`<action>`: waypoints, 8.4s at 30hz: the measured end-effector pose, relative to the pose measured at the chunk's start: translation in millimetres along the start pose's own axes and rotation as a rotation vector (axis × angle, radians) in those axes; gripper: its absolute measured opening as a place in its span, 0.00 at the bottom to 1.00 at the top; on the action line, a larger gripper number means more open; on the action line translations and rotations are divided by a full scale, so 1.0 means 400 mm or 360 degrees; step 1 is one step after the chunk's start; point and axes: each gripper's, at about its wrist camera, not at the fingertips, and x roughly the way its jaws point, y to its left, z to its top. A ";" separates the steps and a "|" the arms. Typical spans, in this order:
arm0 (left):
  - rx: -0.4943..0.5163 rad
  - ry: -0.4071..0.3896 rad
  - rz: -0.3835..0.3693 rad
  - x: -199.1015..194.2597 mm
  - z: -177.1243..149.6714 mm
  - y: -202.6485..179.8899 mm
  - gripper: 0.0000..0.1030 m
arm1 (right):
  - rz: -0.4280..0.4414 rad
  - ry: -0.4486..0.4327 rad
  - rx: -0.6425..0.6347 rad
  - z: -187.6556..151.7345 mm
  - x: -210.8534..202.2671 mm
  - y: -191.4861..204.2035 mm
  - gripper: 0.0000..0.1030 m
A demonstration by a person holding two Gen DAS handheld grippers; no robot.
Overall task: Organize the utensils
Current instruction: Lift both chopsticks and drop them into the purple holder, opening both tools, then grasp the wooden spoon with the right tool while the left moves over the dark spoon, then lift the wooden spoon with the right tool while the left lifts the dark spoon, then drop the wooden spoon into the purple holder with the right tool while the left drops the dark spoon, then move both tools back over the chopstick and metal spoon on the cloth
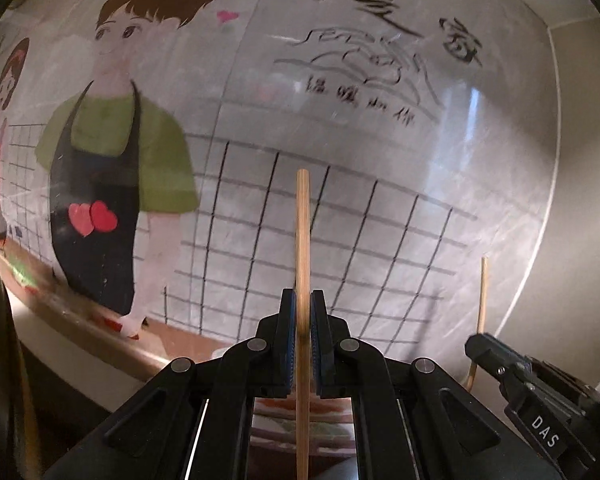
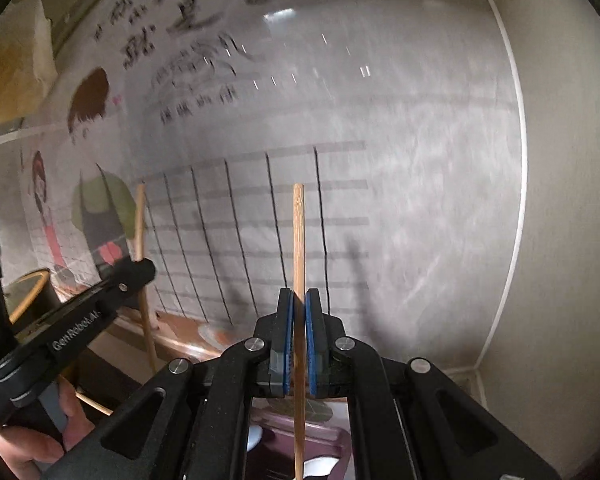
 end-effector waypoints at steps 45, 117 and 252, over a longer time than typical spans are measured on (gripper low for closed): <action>0.0193 0.1030 0.0074 -0.444 -0.313 0.172 0.61 | -0.0058 0.1028 0.0180 -0.384 -0.181 0.090 0.54; 0.0382 0.1755 -0.0211 -0.239 -0.497 0.057 0.12 | 0.0024 0.1235 0.0101 -0.487 -0.269 0.098 0.10; 0.0243 0.1326 -0.0147 -0.457 -0.387 0.257 0.64 | -0.0186 0.1260 -0.0103 -0.475 -0.055 0.297 0.04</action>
